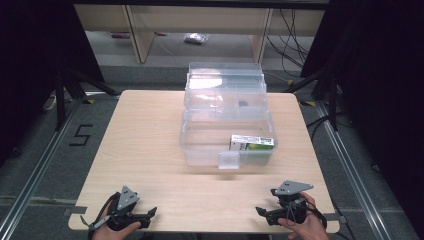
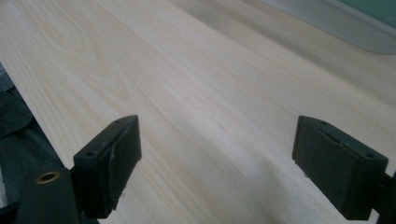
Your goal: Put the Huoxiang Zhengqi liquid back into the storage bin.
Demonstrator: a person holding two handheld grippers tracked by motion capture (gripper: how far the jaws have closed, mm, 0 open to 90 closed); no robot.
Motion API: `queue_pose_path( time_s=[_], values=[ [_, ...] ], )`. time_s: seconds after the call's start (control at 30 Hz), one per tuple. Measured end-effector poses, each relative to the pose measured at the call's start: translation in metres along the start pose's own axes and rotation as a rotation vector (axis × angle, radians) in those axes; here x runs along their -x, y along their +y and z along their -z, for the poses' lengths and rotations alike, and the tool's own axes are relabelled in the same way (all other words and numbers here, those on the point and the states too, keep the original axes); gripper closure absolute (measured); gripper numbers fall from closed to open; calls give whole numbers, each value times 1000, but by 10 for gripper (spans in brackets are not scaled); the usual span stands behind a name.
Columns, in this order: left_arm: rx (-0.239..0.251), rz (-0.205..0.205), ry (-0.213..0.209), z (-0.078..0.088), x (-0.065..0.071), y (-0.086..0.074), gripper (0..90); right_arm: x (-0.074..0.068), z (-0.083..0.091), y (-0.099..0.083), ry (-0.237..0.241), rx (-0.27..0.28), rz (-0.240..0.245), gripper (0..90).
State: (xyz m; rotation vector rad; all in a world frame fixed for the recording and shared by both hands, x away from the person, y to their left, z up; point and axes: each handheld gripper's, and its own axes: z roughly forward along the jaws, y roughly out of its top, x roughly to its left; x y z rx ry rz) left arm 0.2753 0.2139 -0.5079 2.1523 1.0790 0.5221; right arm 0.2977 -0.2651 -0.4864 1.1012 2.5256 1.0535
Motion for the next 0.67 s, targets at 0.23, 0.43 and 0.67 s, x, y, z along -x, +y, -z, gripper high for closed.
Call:
queue_pose_path(
  time_s=[0.23, 0.43, 0.67],
  values=[
    [-2, 16, -5, -1, 1, 0, 154, -3, -4, -5, -8, -13, 20, 167],
    [-5, -6, -17, -1, 0, 1, 154, -4, -6, -5, -1, -40, 21, 172],
    [-4, -1, -15, -1, 1, 1, 154, -2, -6, -4, -8, -57, 28, 172]
  ],
)
